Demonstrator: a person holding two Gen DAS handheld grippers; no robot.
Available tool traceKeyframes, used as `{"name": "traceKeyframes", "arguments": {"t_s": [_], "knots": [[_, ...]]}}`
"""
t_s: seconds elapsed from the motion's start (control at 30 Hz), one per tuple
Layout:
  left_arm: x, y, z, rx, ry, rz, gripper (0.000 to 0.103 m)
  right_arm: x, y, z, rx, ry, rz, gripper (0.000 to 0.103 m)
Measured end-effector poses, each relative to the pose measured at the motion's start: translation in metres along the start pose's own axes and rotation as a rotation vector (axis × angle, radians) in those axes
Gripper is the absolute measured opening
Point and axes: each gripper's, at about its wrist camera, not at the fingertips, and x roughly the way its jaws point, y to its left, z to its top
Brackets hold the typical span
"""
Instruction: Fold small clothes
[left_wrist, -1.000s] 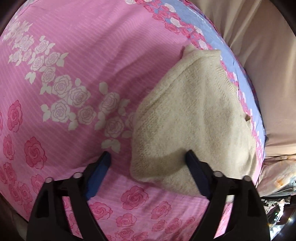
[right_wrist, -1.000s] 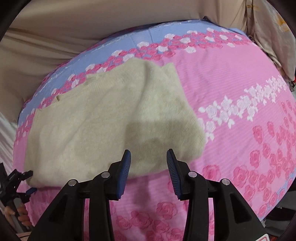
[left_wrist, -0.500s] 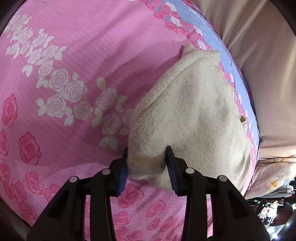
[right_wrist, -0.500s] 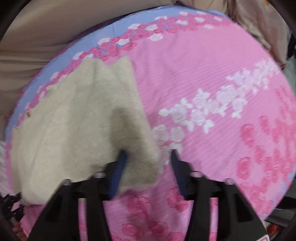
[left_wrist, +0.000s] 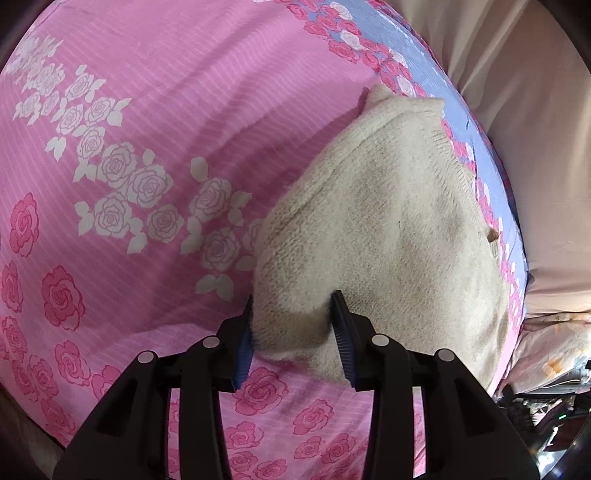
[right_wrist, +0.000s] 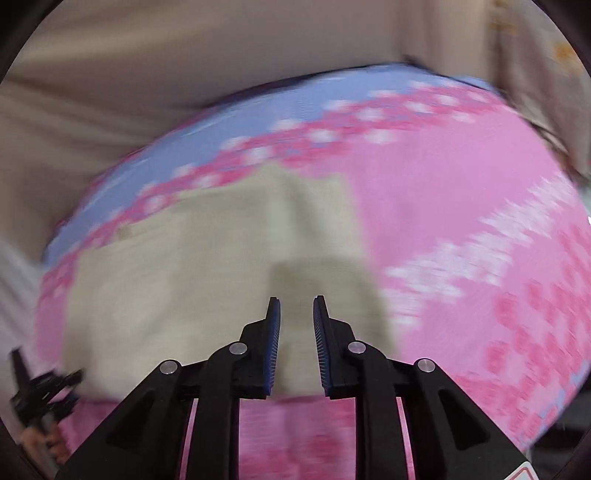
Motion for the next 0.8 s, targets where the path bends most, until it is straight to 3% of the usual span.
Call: {"name": "traceKeyframes", "arguments": {"t_s": [0.07,0.1,0.2,0.23,0.3,0.4,0.47,0.6,0.7,0.8], "knots": [[0.001,-0.001,0.001,0.000,0.001,0.005,0.039,0.037,0.032,0.004,-0.084,0.103,0.041,0.007],[0.001,-0.002,0.001,0.002,0.002,0.007,0.040,0.055,0.041,0.008,-0.119,0.127,0.016,0.005],[0.001,-0.002,0.002,0.014,0.009,0.006,0.040,0.096,0.040,0.028,-0.132,0.122,-0.119,0.001],[0.001,-0.001,0.003,0.014,0.012,0.001,0.040,0.101,0.031,0.034,-0.076,0.127,-0.099,0.000],[0.001,0.000,0.004,0.014,0.016,-0.011,0.040,0.095,0.020,0.045,0.010,0.123,-0.052,0.000],[0.001,0.004,0.003,0.010,0.011,-0.025,0.040,0.103,0.029,0.040,-0.140,0.132,-0.139,0.000],[0.000,0.004,0.003,0.002,0.008,-0.029,0.035,0.089,0.031,0.036,-0.126,0.105,-0.153,0.001],[-0.006,0.003,0.004,-0.011,-0.005,-0.057,0.025,0.049,0.036,0.024,-0.130,0.010,-0.146,0.013],[-0.013,0.001,0.004,-0.024,-0.015,-0.077,0.021,0.031,0.027,0.010,-0.116,-0.002,-0.156,0.015],[-0.036,-0.013,0.003,0.028,-0.063,-0.100,0.020,0.025,0.014,0.000,-0.058,0.005,-0.153,0.018]]}}
